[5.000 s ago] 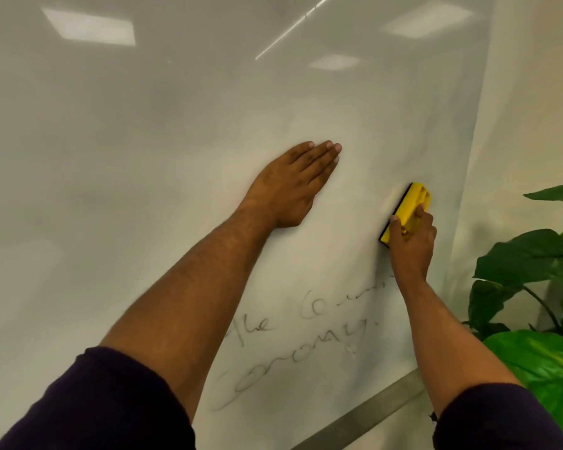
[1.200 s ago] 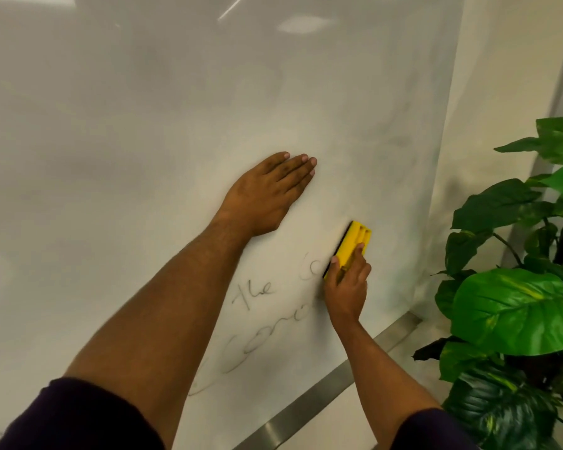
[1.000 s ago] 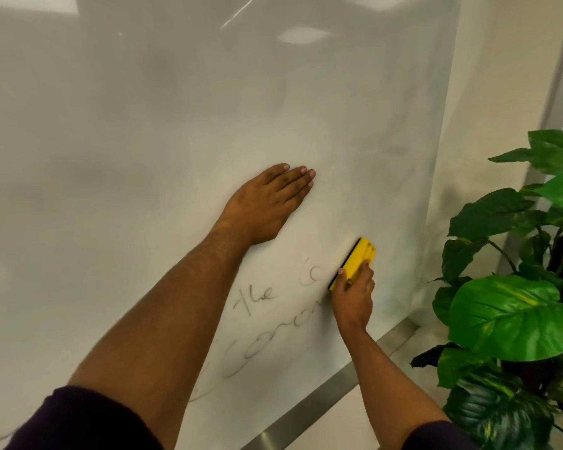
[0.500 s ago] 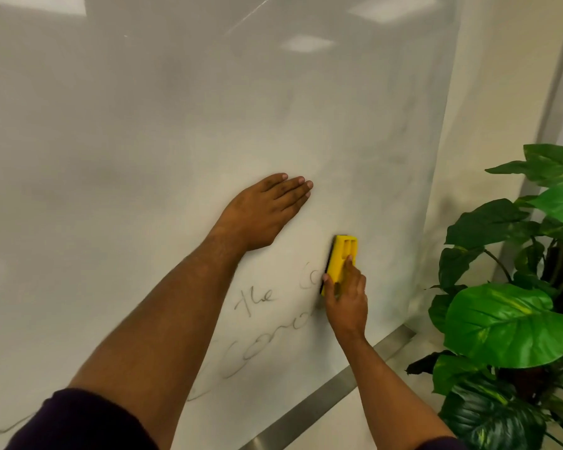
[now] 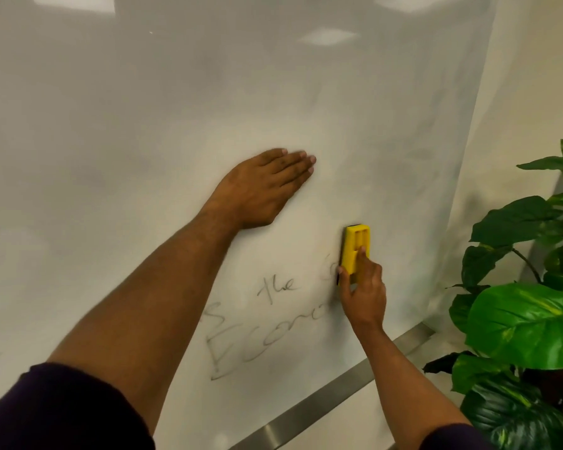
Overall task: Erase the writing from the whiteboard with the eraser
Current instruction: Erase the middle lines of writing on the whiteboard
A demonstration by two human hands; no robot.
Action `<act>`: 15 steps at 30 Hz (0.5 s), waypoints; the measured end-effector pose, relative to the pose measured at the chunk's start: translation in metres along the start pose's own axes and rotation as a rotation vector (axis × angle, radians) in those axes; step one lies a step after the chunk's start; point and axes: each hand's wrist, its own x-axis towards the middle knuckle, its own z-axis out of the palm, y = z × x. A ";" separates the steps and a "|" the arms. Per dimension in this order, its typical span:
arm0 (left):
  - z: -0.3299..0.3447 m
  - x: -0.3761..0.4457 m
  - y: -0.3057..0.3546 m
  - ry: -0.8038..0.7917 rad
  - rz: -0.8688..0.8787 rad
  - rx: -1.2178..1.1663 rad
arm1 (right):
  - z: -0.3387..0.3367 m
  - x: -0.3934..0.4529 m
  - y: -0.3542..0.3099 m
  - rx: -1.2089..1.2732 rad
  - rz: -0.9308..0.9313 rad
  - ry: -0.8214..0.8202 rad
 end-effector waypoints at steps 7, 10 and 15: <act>-0.004 -0.008 0.003 0.070 -0.123 -0.026 | 0.002 -0.005 -0.004 -0.015 -0.153 -0.020; -0.001 -0.009 0.004 0.070 -0.128 -0.031 | 0.003 -0.004 -0.014 0.068 0.199 0.045; -0.001 -0.008 0.005 0.058 -0.128 -0.027 | 0.000 -0.006 -0.008 -0.067 -0.272 -0.029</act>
